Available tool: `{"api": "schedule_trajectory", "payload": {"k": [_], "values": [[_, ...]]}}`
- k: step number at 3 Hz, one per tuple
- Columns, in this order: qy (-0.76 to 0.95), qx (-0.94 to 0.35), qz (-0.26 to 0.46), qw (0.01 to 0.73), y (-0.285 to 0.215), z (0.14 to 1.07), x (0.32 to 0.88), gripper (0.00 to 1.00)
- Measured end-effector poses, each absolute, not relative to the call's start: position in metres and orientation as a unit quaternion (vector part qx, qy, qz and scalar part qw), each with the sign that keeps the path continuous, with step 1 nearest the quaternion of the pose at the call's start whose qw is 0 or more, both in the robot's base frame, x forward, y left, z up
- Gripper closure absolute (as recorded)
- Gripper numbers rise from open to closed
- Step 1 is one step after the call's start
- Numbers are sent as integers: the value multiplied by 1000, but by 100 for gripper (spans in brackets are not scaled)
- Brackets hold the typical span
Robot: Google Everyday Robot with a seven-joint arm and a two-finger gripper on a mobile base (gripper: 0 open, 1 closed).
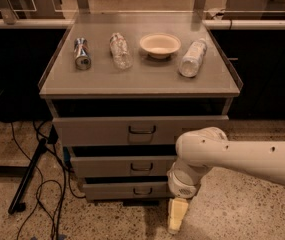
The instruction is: Open bottom drawer
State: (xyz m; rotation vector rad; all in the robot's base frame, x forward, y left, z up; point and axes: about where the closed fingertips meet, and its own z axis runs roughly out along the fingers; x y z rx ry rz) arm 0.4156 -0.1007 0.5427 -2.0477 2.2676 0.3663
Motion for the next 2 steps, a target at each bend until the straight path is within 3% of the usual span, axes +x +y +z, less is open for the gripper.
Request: {"api": "schedule_trajectory", "payload": {"k": [2], "values": [[744,-650,152,29,-94,503,396,0]]}}
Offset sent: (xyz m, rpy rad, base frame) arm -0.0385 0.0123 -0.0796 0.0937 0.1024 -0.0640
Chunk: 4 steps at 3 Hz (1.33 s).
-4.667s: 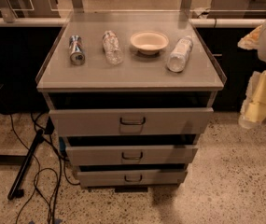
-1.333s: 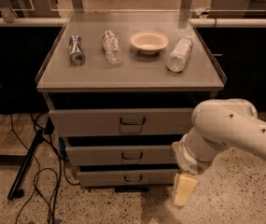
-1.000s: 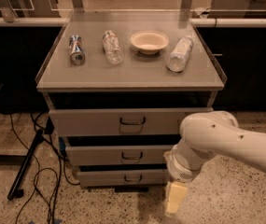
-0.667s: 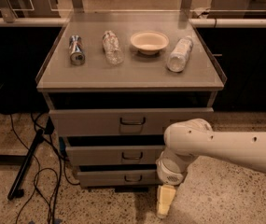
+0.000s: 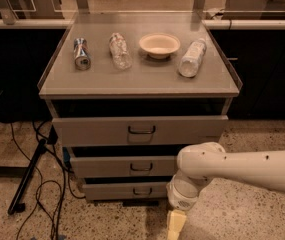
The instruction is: Open bottom drawer
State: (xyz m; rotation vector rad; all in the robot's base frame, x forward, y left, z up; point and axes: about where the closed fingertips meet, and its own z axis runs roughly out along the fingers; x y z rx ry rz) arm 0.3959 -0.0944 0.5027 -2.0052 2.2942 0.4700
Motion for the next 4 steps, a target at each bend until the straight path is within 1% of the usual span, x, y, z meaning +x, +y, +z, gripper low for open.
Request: {"api": "schedule_trajectory", "payload": {"k": [1,2,3,4], "values": [[746,-638,185,28,-78,460,390,0],[741,-632,227,17,-53,389,393,0],[741,-630,233,13,-51,383,390,0],[749,-625,219,2,-51,378,383,0]]}}
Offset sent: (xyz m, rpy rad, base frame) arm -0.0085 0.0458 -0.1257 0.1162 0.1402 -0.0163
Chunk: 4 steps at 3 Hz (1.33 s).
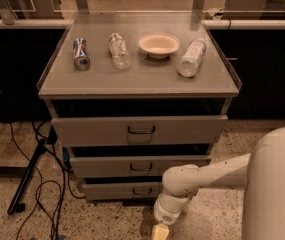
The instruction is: Open bottom drawer
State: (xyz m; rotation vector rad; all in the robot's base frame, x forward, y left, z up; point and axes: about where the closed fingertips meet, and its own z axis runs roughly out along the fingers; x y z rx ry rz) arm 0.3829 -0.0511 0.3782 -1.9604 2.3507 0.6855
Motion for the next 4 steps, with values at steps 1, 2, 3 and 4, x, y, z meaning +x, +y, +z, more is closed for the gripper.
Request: {"api": "schedule_trajectory", "payload": {"k": [1,2,3,4], "values": [[779,-594,201,7,-55,360,382,0],[800,-567,193,16,-62,343,393,0],[818,-541,193,36,-76,313,431,0],[817,-541,195,40,-74,312,434,0]]}}
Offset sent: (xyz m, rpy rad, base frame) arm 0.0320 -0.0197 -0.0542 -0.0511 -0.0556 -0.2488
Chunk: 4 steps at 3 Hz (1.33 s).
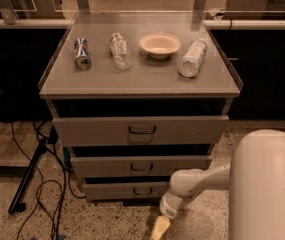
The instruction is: Open bottom drawer
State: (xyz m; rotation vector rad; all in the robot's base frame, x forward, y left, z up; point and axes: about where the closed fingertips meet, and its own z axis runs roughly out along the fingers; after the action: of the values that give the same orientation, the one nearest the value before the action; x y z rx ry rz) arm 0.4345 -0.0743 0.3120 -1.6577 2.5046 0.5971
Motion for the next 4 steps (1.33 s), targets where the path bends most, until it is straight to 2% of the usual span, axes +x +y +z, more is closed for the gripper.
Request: {"api": "schedule_trajectory", "payload": {"k": [1,3,4], "values": [[816,-540,201,42,-73,310,435,0],[811,-546,187,96,-55,323,482,0],[810,-546,190,98,-55,320,481,0]]}}
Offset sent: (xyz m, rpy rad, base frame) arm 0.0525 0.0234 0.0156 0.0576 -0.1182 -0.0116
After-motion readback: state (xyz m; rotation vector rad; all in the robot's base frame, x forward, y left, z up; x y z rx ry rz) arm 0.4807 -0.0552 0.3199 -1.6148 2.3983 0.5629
